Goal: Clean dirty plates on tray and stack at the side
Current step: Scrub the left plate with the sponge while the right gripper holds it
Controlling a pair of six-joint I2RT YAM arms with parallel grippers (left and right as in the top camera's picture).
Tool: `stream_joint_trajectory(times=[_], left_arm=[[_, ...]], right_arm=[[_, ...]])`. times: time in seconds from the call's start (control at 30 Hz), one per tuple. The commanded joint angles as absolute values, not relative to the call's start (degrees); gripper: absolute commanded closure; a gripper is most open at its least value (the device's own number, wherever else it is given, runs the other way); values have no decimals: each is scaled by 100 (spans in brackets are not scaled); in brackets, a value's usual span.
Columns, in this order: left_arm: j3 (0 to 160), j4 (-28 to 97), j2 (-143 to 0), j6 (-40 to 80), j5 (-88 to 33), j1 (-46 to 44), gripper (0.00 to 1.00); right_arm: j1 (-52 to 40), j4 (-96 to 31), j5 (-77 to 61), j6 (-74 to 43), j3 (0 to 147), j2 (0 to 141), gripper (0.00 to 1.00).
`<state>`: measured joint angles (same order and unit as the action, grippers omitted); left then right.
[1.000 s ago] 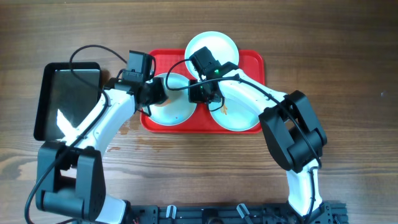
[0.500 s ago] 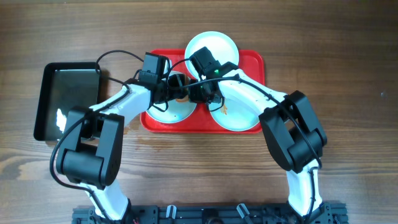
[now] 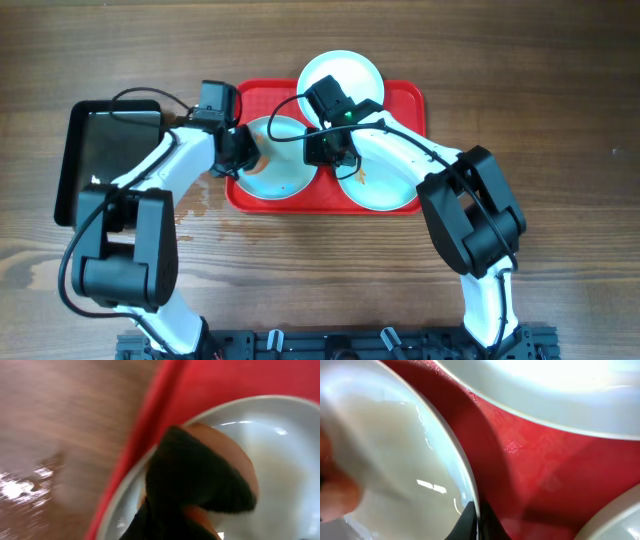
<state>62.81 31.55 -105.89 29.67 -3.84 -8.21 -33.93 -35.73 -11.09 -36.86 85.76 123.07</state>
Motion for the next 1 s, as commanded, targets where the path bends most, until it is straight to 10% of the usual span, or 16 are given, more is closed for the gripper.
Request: stream_joint_trajectory(times=[0.0,0.63,0.97], left_arm=[[6003,3640,-10418,2880,375,-788,96],[6001,2628,-10748,3111,-714,-1953,96],[6003,4150,-10750,2851,1763,-1584,96]], right_arm=[[-3487,-3673,-895,-3769,8466,12431,96],[-3487,-3671,-897,-3774,8466,12431,96],[-3487,-3645,-897,-3774,8466,12431,96]])
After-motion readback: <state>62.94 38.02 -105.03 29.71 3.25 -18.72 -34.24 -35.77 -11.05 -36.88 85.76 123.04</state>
